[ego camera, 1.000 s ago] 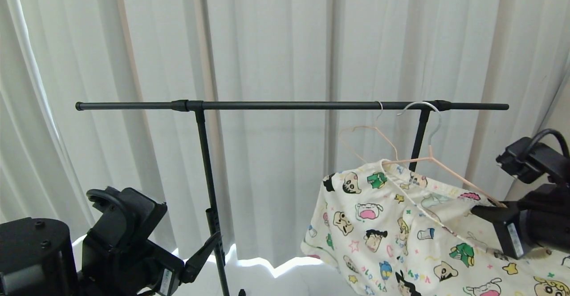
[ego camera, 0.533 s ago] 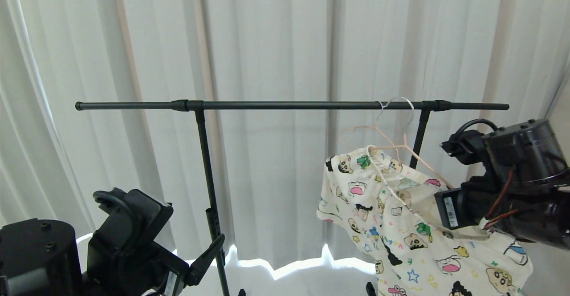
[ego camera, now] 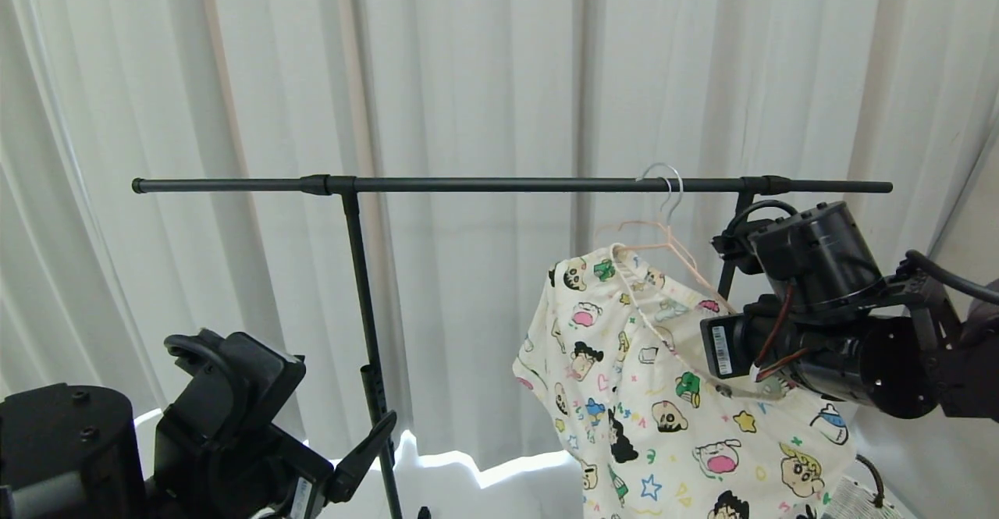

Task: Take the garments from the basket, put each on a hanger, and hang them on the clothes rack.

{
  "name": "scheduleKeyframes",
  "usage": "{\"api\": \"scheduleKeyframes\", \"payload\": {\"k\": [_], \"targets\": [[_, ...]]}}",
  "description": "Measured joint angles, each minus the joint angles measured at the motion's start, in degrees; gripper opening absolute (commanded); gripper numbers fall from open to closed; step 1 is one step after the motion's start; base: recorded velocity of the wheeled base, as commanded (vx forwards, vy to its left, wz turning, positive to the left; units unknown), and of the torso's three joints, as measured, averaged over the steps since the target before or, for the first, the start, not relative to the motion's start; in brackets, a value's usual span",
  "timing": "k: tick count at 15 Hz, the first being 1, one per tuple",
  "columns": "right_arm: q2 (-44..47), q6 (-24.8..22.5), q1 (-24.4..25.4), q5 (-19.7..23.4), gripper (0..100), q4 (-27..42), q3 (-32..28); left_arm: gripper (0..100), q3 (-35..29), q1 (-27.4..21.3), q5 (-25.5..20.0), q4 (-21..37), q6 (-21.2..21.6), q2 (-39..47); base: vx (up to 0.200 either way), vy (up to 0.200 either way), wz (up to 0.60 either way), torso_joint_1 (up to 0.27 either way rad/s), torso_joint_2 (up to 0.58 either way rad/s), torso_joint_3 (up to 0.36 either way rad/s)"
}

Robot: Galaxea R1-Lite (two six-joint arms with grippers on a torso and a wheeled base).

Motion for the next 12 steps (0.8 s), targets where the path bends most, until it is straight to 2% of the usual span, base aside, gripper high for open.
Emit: {"api": "scheduleKeyframes", "payload": {"k": [2, 6, 12], "targets": [[0.5, 0.0, 0.0, 0.0, 0, 0.0, -0.2, 100, -0.1, -0.6, 0.0, 0.0, -0.2, 0.0, 0.0, 0.0, 0.0, 0.0, 0.0, 0.0], [1.1, 0.0, 0.0, -0.4, 0, -0.1, -1.3, 100, 0.0, -3.1, -0.2, 0.0, -0.4, 0.0, 0.2, 0.0, 0.0, -0.002, 0.0, 0.005], [2.0, -0.1, 0.2, -0.7, 0, -0.1, -1.9, 100, 0.0, -3.6, -0.2, 0.0, -0.7, 0.0, 0.2, 0.0, 0.0, 0.006, 0.0, 0.0]]}}
